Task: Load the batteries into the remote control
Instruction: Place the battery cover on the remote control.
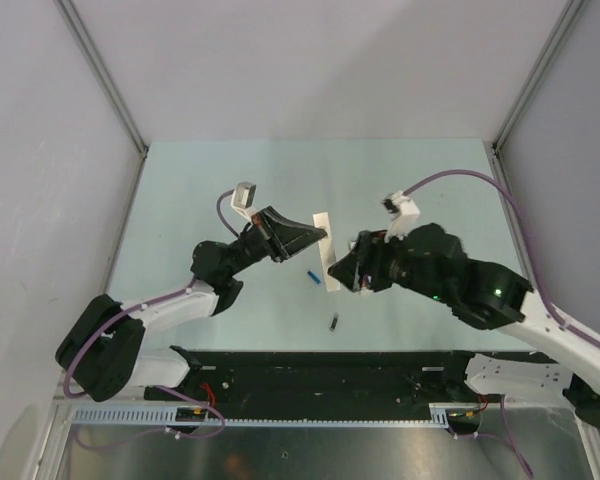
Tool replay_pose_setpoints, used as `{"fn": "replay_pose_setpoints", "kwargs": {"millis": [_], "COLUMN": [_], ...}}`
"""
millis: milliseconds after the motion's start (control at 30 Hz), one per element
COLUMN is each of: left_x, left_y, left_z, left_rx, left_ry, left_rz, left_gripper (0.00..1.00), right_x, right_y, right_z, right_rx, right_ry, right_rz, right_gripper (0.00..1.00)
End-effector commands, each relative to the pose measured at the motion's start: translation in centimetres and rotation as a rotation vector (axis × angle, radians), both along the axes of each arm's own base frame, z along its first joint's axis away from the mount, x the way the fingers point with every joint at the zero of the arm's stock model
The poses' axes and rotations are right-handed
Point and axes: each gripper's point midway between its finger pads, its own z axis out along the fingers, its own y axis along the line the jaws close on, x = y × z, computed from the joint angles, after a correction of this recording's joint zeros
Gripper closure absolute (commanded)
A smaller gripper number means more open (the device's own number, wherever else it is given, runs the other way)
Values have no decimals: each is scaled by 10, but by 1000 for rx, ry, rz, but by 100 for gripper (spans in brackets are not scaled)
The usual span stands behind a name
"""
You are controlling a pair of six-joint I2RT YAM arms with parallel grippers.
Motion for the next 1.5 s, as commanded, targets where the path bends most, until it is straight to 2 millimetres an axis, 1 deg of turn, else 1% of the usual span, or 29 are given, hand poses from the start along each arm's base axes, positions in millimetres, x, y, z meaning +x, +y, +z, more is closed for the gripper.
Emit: {"fn": "replay_pose_setpoints", "kwargs": {"millis": [0, 33, 67, 167, 300, 467, 500, 800, 900, 967, 1000, 1067, 1200, 1333, 1467], "left_x": [-11, -4, 2, 7, 13, 22, 25, 44, 45, 46, 46, 46, 45, 44, 44], "left_y": [18, 14, 14, 13, 12, 8, 7, 0, -2, -3, -3, -3, -3, -4, -5], "left_z": [35, 26, 25, 19, 14, 2, -3, -30, -34, -36, -36, -35, -35, -34, -36], "left_rx": [-105, -58, -53, -24, -16, 10, 25, 116, 121, 124, 123, 120, 119, 118, 121], "left_ry": [-229, -217, -203, -180, -140, -68, -42, 69, 88, 100, 106, 106, 110, 112, 113], "left_rz": [128, 162, 200, 239, 249, 254, 262, 294, 292, 289, 287, 282, 283, 273, 267], "left_gripper": [100, 100, 100, 100, 100, 100, 100, 100, 100, 100, 100, 100, 100, 100, 100], "right_x": [24, 31, 31, 36, 41, 43, 45, 50, 54, 58, 61, 62, 65, 67, 67], "right_y": [-30, -29, -27, -25, -15, -6, -4, 6, 10, 13, 12, 15, 19, 23, 29], "right_z": [-31, -38, -40, -40, -35, -33, -33, -24, -30, -39, -45, -50, -54, -57, -62], "right_rx": [-303, -346, -361, -370, -358, -364, -370, -365, -385, -406, -420, -437, -442, -437, -438], "right_ry": [-48, -53, -57, -74, -108, -146, -158, -221, -220, -201, -184, -177, -174, -165, -153], "right_rz": [-225, -260, -265, -285, -271, -257, -250, -223, -209, -205, -204, -195, -185, -164, -142], "right_gripper": [30, 31, 30, 30, 30, 29, 29, 21, 21, 23, 24, 28, 34, 42, 46]}}
